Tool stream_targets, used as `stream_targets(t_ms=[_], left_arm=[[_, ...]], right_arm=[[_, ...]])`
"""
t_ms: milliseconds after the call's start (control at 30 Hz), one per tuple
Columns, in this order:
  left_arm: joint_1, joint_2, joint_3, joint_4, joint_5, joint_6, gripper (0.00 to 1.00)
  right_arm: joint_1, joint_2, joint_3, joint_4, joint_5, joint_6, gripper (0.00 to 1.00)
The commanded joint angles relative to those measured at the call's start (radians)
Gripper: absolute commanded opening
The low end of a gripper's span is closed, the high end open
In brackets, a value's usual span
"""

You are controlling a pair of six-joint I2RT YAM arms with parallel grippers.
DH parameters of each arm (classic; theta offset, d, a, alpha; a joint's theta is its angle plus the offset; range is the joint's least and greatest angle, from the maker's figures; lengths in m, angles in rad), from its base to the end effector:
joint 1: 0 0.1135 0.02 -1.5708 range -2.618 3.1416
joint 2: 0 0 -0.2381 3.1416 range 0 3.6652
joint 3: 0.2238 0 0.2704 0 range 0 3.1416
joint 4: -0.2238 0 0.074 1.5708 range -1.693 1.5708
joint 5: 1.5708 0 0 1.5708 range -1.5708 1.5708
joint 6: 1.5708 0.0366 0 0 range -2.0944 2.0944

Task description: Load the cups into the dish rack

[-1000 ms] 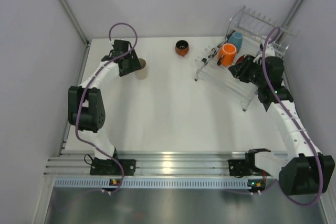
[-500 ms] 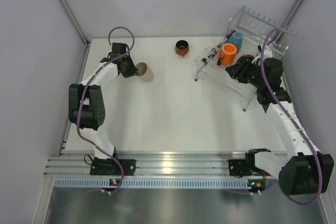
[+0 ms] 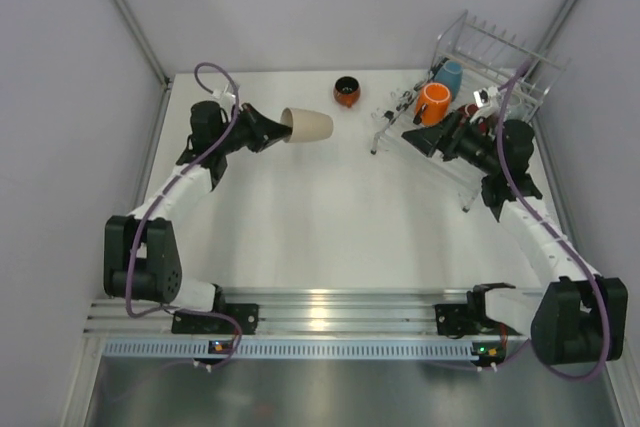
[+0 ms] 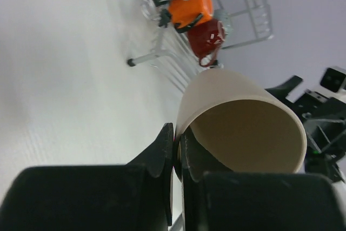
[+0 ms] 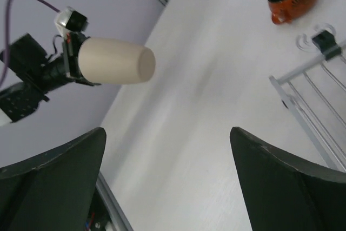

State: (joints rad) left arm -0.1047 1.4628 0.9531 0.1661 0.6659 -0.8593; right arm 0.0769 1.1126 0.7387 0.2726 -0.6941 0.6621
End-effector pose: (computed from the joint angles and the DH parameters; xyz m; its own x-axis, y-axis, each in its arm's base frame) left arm 0.3463 -0.0591 0.2393 -0.7191 -0.5233 -0.4572 0.1776 0.4976 -0.8490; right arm 0.2810 0.0451 0.2763 -0.5059 0.4350 -0.7449 -0.4850 0.5706 0.6626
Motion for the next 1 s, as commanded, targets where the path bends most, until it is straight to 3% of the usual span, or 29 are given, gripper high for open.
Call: stream_targets(t_ms=[0, 267, 367, 600, 733, 967], left_arm=[[-0.006, -0.096, -0.076, 0.39, 0.158, -0.202, 0.0], [-0.078, -0.225, -0.1, 0.395, 0.117, -0.199, 0.0], [-0.107, -0.24, -0.114, 0.459, 0.121, -0.243, 0.0], [-0.191, -0.193, -0.172, 0.732, 0.113, -0.394, 0.0], [-0.239, -0.164, -0.172, 0.849, 0.106, -0.446, 0.0], [-0.296, -0.119, -0.145, 0.859, 0.089, -0.437, 0.0]], right_arm=[[0.012, 0.018, -0.044, 0.369, -0.149, 0.154, 0.99], [0.017, 0.104, -0.113, 0.833, -0.257, 0.454, 0.99], [0.018, 0.156, -0.137, 1.068, -0.272, 0.587, 0.99], [0.029, 0.283, -0.147, 1.433, -0.271, 0.813, 0.99], [0.052, 0.286, -0.14, 1.436, -0.271, 0.818, 0.99], [0.093, 0.242, -0.142, 1.361, -0.252, 0.722, 0.99]])
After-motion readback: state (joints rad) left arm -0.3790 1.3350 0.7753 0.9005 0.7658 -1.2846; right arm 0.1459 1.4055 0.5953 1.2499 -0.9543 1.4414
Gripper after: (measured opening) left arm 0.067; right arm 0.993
